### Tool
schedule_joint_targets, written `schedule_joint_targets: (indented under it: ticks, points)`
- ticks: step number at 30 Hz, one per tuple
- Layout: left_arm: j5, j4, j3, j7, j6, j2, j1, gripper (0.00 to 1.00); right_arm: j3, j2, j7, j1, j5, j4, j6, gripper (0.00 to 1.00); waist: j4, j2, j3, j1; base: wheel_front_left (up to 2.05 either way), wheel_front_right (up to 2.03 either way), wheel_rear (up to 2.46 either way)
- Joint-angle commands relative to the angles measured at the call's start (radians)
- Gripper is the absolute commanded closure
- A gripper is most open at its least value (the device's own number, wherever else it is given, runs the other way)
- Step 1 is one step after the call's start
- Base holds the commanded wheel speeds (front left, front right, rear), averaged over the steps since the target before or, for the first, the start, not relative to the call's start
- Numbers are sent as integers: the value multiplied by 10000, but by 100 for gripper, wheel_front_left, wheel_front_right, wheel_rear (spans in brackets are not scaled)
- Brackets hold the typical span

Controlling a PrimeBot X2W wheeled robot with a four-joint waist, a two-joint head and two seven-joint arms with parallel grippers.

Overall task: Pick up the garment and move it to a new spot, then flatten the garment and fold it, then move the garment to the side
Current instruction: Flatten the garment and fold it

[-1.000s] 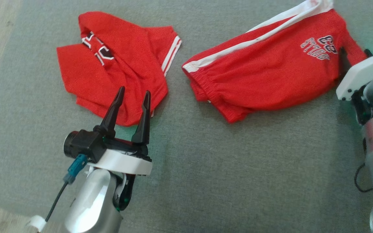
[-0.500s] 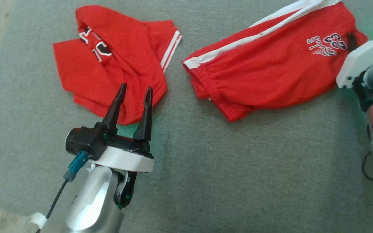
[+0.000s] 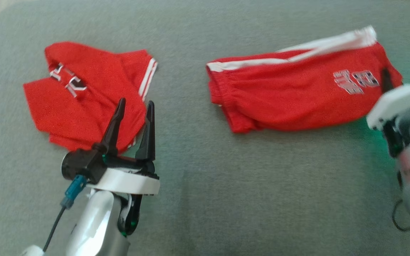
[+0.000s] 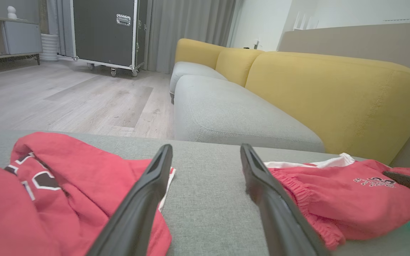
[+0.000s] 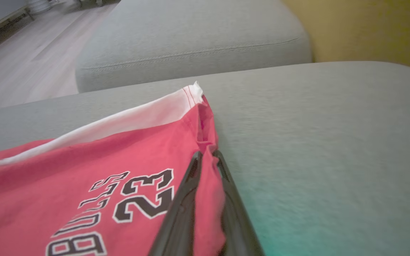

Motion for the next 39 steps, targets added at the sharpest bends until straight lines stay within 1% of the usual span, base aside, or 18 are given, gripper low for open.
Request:
schedule_joint_targets:
  ticks: [1,6,9,14,21,25,29,35,39]
  points:
    - [139,-381,403,-95,60,92,-13,0,49,-238,-244,238,106,-390,-9,100,-412,-1,-368,1,0,0,0]
    - [220,-373,443,-95,10,92,244,0,-654,-623,-596,858,222,-437,-9,100,-644,-1,-635,1,0,0,0]
    - [265,-364,508,-95,-23,91,401,0,-1072,-688,-790,1074,132,-415,-9,100,-724,-1,-755,1,0,0,0]
    - [336,-369,583,-95,-57,91,529,0,-1330,-565,-968,1229,-32,-437,-9,100,-751,-1,-812,1,0,0,0]
    - [432,-327,633,-95,-100,91,572,0,-1481,-162,-1328,1233,-135,-802,-9,100,-673,-1,-950,1,0,0,0]
    - [453,-265,660,-95,-113,91,670,0,-1185,175,-1461,1267,-13,-1263,-9,100,-621,-1,-1186,1,0,0,0]
    - [463,-242,699,-95,-116,91,807,0,-644,586,-1526,1335,223,-1816,-9,100,-568,-1,-1454,1,0,0,0]
    - [456,-217,770,-95,-95,91,985,0,516,1201,-1545,1525,654,-2652,-9,100,-436,-1,-1751,1,0,0,0]
    - [437,-206,774,-95,-83,91,1098,0,1378,1479,-1403,1686,984,-3019,-9,100,-325,-1,-1875,1,0,0,0]
